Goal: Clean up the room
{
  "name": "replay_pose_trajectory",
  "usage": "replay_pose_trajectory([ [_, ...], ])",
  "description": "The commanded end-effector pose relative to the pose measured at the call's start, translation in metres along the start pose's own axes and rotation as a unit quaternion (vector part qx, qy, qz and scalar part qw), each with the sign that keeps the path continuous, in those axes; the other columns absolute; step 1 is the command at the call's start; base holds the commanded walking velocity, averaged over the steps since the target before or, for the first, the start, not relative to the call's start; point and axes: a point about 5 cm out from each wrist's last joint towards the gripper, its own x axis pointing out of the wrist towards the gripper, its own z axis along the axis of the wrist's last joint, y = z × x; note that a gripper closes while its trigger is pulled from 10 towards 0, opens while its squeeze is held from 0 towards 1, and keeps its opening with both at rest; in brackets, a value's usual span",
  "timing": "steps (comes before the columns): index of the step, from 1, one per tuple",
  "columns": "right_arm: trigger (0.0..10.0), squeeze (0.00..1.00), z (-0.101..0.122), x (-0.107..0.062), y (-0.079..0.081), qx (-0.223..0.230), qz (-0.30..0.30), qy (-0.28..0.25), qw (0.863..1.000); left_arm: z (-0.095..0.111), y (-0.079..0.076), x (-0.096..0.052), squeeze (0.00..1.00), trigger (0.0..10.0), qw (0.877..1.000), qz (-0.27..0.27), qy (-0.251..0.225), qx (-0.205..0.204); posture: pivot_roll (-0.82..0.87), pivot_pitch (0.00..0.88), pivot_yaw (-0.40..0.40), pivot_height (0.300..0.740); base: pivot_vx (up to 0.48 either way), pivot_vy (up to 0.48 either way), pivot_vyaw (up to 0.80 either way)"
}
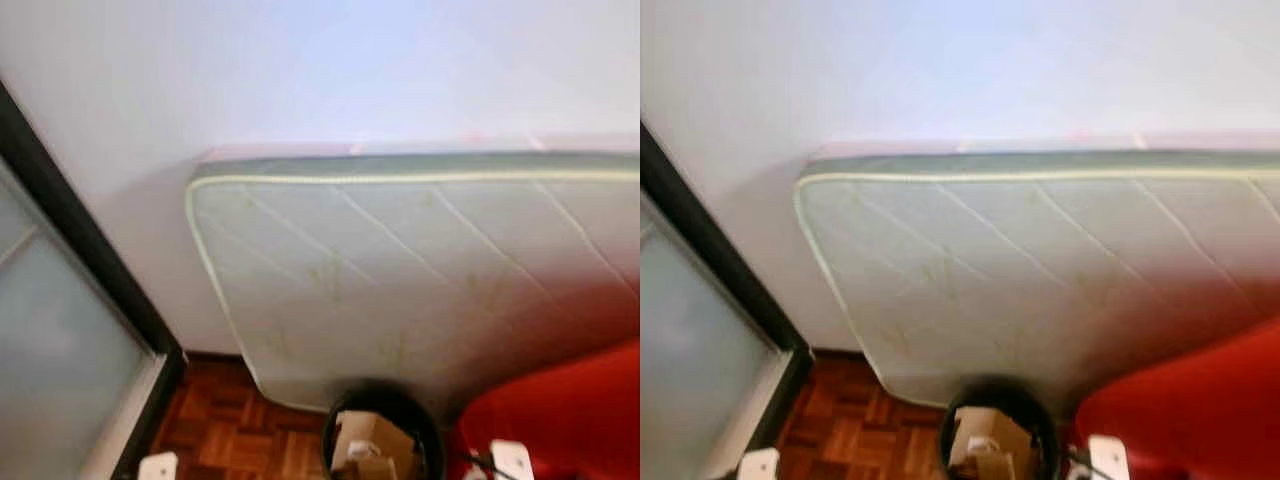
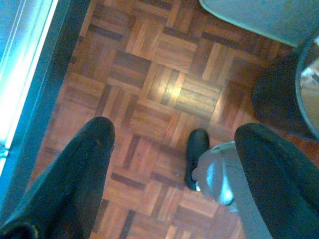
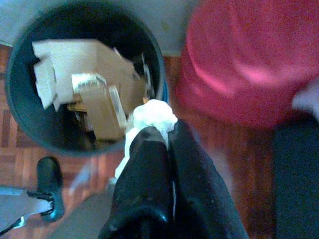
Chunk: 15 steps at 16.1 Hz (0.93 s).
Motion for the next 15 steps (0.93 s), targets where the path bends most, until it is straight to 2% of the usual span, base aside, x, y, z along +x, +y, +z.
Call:
replay_pose_trajectory([
  [1,10.0,0.0,0.0002,0.0012,0.0097,-0.009,0.02,-0.005,1.0,-0.0064,0.006,-0.0021,0.0,10.0,1.0,0.008,0.013,0.004,0.01,0.008,0.04,0.74,0.0,0.0,0.0],
  [4,10.0,0.0,0.0042,0.0014,0.01,-0.023,0.029,-0.016,0.999,-0.005,0.0045,-0.0015,0.0,10.0,1.0,0.006,0.011,0.004,0.01,0.006,0.037,0.74,0.0,0.0,0.0],
  [7,10.0,0.0,0.0055,0.0015,0.0098,-0.032,0.032,-0.017,0.999,-0.0045,0.0034,-0.0013,0.0,10.0,1.0,0.005,0.009,-0.001,0.02,0.0,0.029,0.74,0.0,0.0,0.73],
  [12,10.0,0.0,0.0023,0.0013,0.0093,-0.021,0.03,-0.007,0.999,-0.0051,0.0033,-0.0013,0.0,10.0,1.0,0.004,0.011,0.002,0.02,0.0,0.031,0.74,0.0,0.0,0.0],
  [15,10.0,0.0,0.0019,0.0013,0.0095,-0.023,0.03,-0.006,0.999,-0.0052,0.0035,-0.0014,0.0,10.0,1.0,0.003,0.011,0.003,0.01,0.0,0.033,0.74,0.254,0.0,0.0],
])
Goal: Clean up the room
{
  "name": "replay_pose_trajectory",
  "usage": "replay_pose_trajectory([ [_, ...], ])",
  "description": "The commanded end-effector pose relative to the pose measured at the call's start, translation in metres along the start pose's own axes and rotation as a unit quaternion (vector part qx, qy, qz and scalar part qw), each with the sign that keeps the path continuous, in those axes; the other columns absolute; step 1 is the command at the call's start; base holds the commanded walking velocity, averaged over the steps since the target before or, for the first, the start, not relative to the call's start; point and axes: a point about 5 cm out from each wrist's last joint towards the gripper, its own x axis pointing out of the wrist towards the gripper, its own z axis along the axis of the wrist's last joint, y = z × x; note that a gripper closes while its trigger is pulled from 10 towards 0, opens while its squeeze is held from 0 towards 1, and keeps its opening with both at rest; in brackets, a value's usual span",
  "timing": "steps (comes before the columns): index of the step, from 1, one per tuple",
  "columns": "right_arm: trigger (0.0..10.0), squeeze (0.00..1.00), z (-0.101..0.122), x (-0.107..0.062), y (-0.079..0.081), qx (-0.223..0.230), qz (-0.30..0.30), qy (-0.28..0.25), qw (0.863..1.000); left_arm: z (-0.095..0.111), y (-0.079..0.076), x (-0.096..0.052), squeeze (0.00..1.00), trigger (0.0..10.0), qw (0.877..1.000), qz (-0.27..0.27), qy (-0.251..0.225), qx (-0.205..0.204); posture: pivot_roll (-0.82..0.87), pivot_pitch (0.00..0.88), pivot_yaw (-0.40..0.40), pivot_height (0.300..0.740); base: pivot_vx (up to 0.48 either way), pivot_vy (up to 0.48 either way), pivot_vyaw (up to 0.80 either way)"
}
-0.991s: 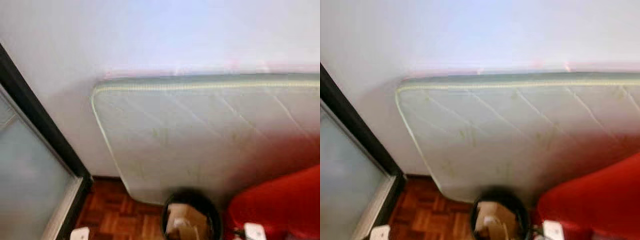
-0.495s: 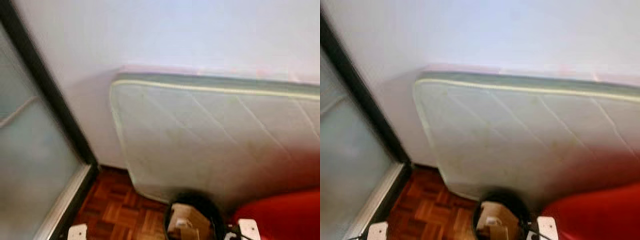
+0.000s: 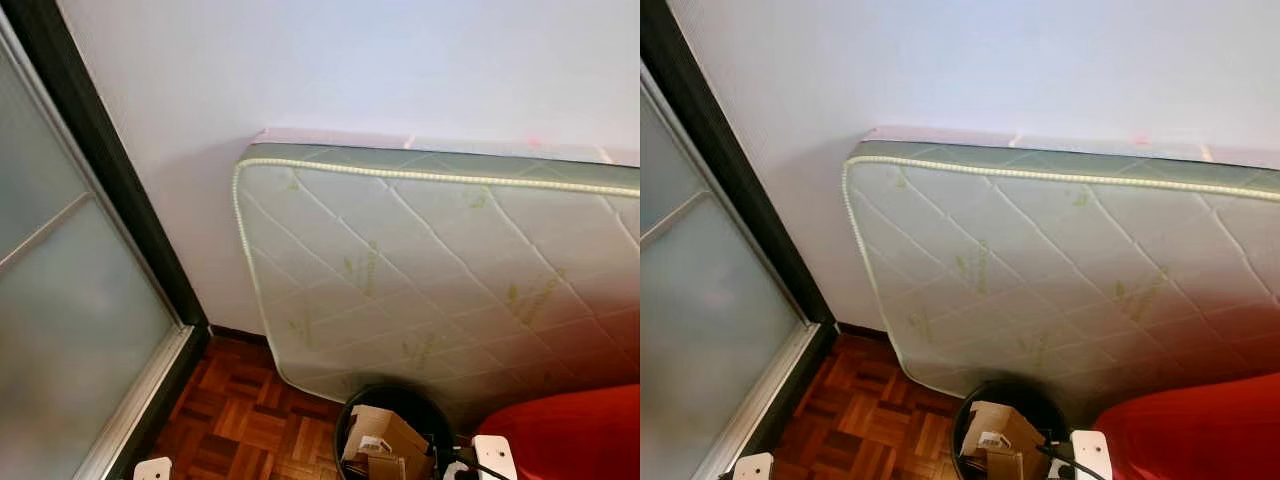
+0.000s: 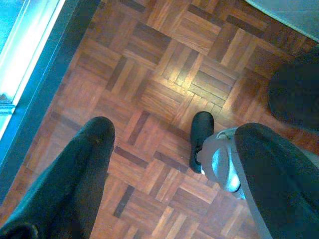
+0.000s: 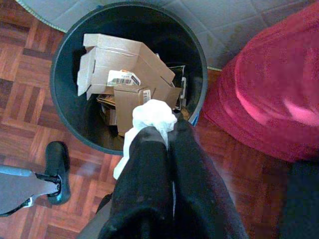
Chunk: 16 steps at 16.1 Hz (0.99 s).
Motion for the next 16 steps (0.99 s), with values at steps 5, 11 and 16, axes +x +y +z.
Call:
replay_pose_trajectory([
  [5,10.0,0.0,-0.0012,0.0002,0.0012,0.007,-0.001,0.004,1.0,-0.0007,0.0017,-0.0004,0.0,10.0,1.0,-0.002,0.003,0.01,0.01,0.0,0.037,0.74,0.283,0.0,0.32],
  [11,10.0,0.0,0.0042,0.0003,0.0,0.017,-0.013,-0.022,1.0,0.0042,0.0017,-0.0001,0.0,10.0,1.0,-0.002,-0.016,0.007,0.02,0.0,0.037,0.74,0.089,0.0,0.0],
  [16,10.0,0.0,0.0071,0.0004,0.0012,0.036,-0.01,-0.04,0.998,0.0069,0.0023,-0.0002,0.0,10.0,1.0,0.0,-0.028,0.004,0.03,0.01,0.043,0.74,0.0,0.0,0.0],
])
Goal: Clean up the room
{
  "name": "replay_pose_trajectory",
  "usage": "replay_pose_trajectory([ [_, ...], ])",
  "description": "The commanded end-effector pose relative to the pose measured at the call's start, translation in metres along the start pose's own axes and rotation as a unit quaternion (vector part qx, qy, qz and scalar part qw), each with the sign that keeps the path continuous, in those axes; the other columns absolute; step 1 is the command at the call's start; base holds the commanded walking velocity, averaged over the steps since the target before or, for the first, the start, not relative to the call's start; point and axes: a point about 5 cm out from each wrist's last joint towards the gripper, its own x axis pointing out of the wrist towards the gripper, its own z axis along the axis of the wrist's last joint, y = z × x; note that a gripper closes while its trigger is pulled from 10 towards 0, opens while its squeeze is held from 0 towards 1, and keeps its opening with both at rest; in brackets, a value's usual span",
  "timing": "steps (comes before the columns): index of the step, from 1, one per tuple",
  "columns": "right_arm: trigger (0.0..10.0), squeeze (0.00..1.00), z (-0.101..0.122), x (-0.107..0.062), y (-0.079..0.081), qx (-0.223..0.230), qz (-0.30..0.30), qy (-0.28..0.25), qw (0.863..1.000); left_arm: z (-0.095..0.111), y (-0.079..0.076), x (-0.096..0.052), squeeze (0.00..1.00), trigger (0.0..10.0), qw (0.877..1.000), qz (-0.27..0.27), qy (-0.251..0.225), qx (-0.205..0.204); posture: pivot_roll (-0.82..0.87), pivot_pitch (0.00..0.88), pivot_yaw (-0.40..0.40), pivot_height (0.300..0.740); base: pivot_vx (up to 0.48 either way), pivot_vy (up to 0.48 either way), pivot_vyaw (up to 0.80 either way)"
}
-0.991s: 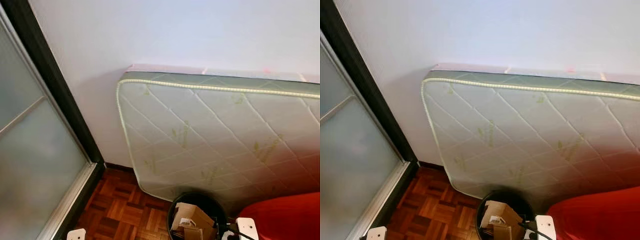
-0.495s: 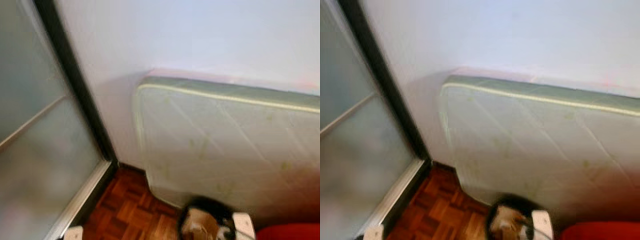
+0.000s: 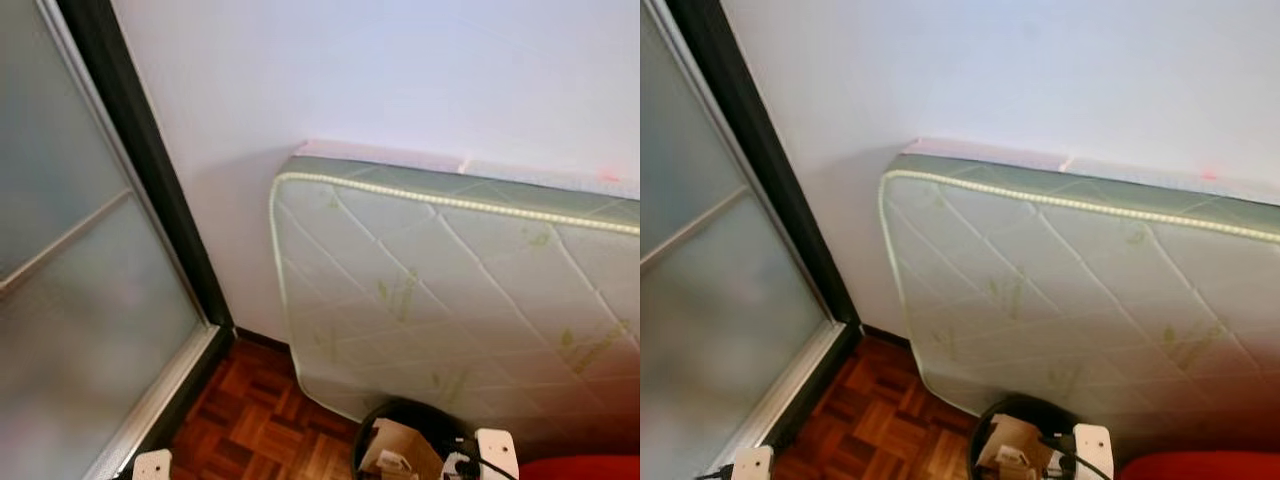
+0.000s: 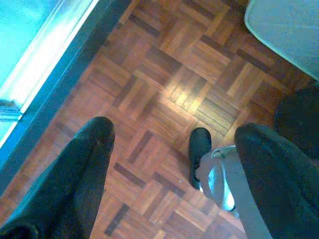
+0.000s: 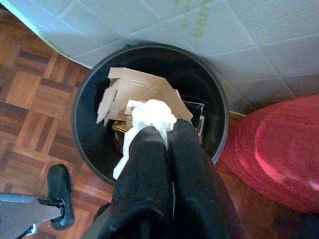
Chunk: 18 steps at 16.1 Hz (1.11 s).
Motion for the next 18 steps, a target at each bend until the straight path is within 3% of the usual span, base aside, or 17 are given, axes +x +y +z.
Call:
replay_pose_trajectory([
  [1,10.0,0.0,0.001,0.0,0.0,0.011,0.002,-0.013,1.0,0.007,0.0,0.001,0.0,10.0,1.0,0.004,-0.017,0.002,0.02,0.014,0.047,0.74,0.0,0.0,0.0],
  [2,10.0,0.0,0.003,-0.001,0.001,0.016,0.006,-0.024,1.0,0.029,-0.009,0.006,0.0,10.0,0.998,-0.003,-0.061,0.005,0.02,0.018,0.05,0.74,0.0,0.0,0.0],
  [3,10.0,0.0,0.029,0.007,0.017,0.014,0.023,-0.066,0.997,0.066,-0.022,0.01,0.0,10.0,0.992,-0.012,-0.128,0.007,0.02,0.023,0.05,0.74,0.0,0.0,0.0],
  [4,10.0,0.0,0.066,0.015,0.04,0.008,0.045,-0.114,0.992,0.073,-0.023,0.01,0.0,10.0,0.99,-0.012,-0.143,0.007,0.03,0.024,0.049,0.74,0.0,0.0,0.0],
  [7,10.0,0.0,0.101,0.018,0.062,0.006,0.071,-0.163,0.984,0.094,-0.03,0.011,0.0,10.0,0.984,-0.018,-0.177,0.01,0.04,0.027,0.05,0.74,0.0,0.0,0.0],
  [10,10.0,0.0,0.112,0.019,0.064,0.002,0.062,-0.173,0.983,0.089,-0.031,0.011,0.0,10.0,0.985,-0.019,-0.17,0.01,0.05,0.029,0.047,0.74,0.0,0.0,0.0],
  [14,10.0,0.0,0.112,0.019,0.047,-0.004,0.006,-0.162,0.987,0.064,-0.025,0.009,0.0,10.0,0.99,-0.012,-0.141,0.004,0.06,0.035,0.039,0.74,0.0,0.0,0.0],
  [18,10.0,0.0,0.106,0.018,0.031,-0.018,-0.039,-0.146,0.988,0.056,-0.019,0.008,0.0,10.0,0.991,-0.006,-0.131,-0.001,0.07,0.042,0.035,0.74,0.0,0.0,0.0],
])
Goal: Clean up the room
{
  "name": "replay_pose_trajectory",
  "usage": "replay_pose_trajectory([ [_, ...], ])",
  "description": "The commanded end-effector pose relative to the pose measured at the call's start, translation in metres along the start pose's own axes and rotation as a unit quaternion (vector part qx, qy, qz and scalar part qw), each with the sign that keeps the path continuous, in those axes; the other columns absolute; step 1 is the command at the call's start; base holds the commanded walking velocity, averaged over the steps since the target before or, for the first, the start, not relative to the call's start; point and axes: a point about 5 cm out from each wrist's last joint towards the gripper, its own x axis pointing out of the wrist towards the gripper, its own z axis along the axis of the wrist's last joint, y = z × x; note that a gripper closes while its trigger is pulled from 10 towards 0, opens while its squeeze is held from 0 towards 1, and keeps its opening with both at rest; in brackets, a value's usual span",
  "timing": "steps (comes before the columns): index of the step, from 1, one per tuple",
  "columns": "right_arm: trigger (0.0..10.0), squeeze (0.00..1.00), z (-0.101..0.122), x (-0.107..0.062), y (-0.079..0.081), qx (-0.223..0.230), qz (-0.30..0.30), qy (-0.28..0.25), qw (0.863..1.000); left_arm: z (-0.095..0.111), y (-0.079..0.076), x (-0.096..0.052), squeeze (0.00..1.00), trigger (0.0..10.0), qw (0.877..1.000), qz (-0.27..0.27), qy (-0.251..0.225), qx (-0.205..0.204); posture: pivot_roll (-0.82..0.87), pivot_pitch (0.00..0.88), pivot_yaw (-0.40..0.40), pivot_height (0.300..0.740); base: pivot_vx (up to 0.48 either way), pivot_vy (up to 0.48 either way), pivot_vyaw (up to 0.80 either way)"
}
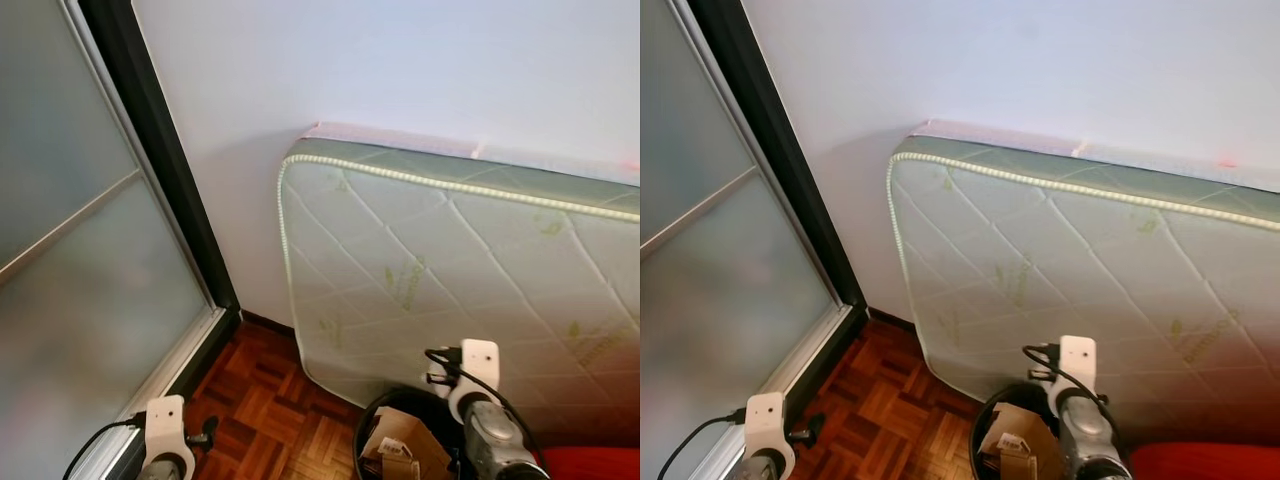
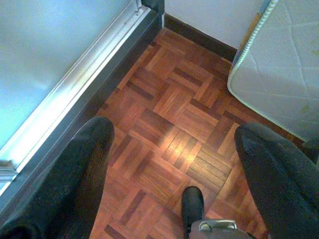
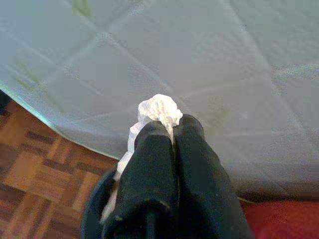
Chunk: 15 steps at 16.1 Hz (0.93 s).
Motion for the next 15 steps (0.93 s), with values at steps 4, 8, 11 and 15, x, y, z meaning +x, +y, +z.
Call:
replay_pose_trajectory([
  [4,10.0,0.0,-0.013,-0.004,-0.008,-0.014,-0.028,0.026,0.999,-0.007,0.004,-0.003,0.0,10.0,1.0,0.005,0.016,-0.004,0.07,0.045,0.038,0.74,0.0,0.0,0.0],
  [8,10.0,0.0,-0.01,-0.004,-0.018,-0.024,-0.054,0.02,0.998,-0.011,0.004,-0.004,0.0,10.0,1.0,0.004,0.022,-0.004,0.07,0.053,0.038,0.74,0.0,0.0,0.0],
  [11,10.0,0.0,-0.005,-0.004,-0.033,-0.023,-0.096,0.013,0.995,-0.012,0.006,-0.005,0.0,10.0,1.0,0.004,0.024,-0.004,0.08,0.052,0.038,0.74,0.0,0.0,0.0],
  [15,10.0,0.0,-0.003,-0.004,-0.038,-0.033,-0.099,0.012,0.994,-0.013,0.008,-0.005,0.0,10.0,1.0,0.006,0.028,-0.003,0.07,0.041,0.039,0.74,0.0,0.0,0.0],
])
